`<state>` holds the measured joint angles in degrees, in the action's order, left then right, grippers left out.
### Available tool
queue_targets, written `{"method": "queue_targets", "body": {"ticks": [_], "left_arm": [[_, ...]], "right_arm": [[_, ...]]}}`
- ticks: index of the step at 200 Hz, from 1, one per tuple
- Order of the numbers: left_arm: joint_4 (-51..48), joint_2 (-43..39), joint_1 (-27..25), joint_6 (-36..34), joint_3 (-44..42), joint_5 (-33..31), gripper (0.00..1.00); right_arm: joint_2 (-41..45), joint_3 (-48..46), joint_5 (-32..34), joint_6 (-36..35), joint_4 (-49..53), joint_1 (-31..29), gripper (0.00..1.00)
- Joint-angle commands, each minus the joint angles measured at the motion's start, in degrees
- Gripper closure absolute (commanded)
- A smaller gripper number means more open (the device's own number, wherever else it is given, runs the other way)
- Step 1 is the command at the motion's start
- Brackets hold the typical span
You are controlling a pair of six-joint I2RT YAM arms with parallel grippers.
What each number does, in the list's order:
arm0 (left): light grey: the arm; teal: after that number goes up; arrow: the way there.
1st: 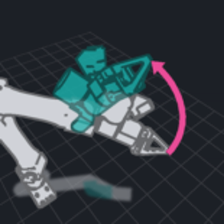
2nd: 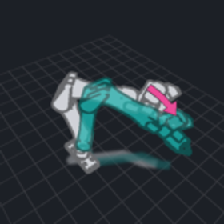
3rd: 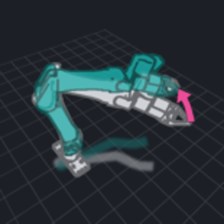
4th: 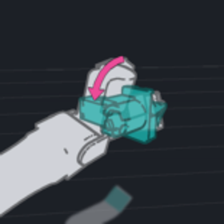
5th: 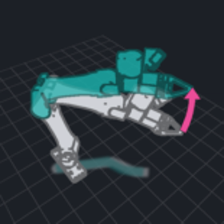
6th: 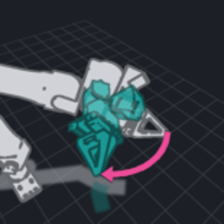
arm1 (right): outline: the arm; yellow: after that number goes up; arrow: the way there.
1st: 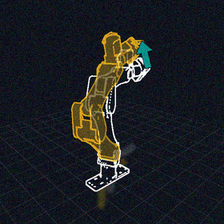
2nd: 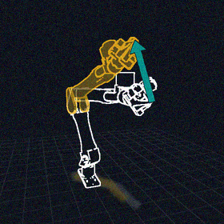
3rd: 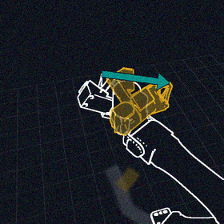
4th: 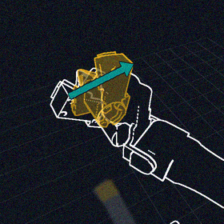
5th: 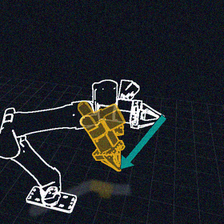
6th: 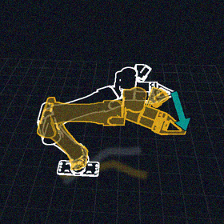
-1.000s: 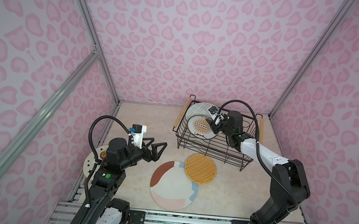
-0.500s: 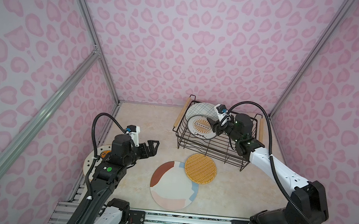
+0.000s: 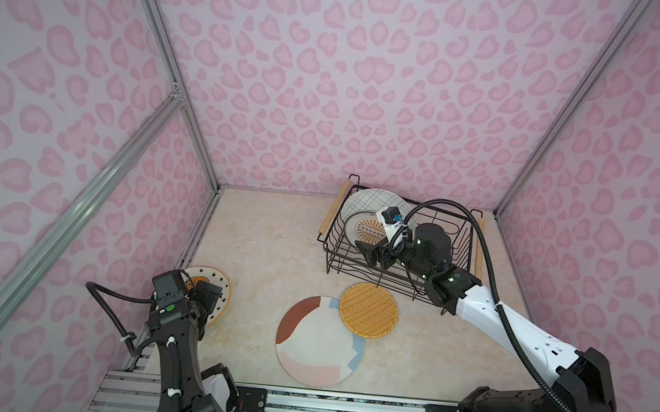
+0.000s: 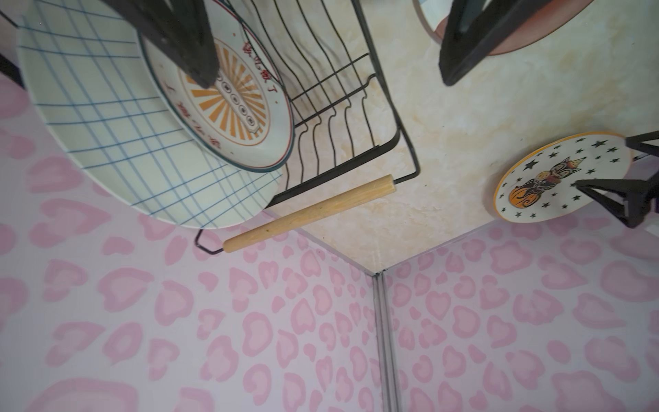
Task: Load the plates into the dish rack
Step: 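Grasp the star-and-cat plate's edge with the left gripper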
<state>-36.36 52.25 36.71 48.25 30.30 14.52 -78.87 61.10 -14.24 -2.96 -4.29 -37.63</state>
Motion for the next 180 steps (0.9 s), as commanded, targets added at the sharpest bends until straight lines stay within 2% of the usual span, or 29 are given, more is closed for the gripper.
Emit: {"method": "queue_targets", "body": {"ticks": [1,19,44,100,136,152,170,180], "left_arm": [[5.68,0.74,4.52,4.02,-3.48,4.25,0.01],[6.59,0.37,6.79,4.69,-5.04,2.32,0.02],[9.48,-1.17,7.4,7.06,-8.15,0.14,0.03],[21.91,-2.02,7.5,13.43,-14.47,-0.08,0.18],[25.35,-2.78,7.5,17.38,-17.65,-1.68,0.32],[26.75,-1.56,7.5,18.72,-18.66,-2.54,0.46],[27.86,1.17,7.49,19.69,-19.05,-2.77,0.51],[28.33,2.63,7.51,19.56,-18.9,-2.72,0.58]], "right_arm": [[-0.72,-0.42,-1.31,3.14,-0.04,-2.34,0.02],[-0.92,-0.81,-1.69,3.3,-0.02,-3.75,0.02],[-1.34,-1.33,-2.32,4.03,-0.43,-4.21,0.02],[-1.31,-2.63,-2.86,4.46,-1.18,-4.23,0.02],[-0.97,-3.02,-2.71,4.24,-0.73,-4.16,0.02],[-1.08,-3.18,-2.83,4.28,-0.8,-4.21,0.03],[-1.15,-3.34,-2.88,4.36,-0.63,-4.21,0.03],[-1.01,-3.48,-2.84,4.32,-0.46,-4.16,0.03]]}}
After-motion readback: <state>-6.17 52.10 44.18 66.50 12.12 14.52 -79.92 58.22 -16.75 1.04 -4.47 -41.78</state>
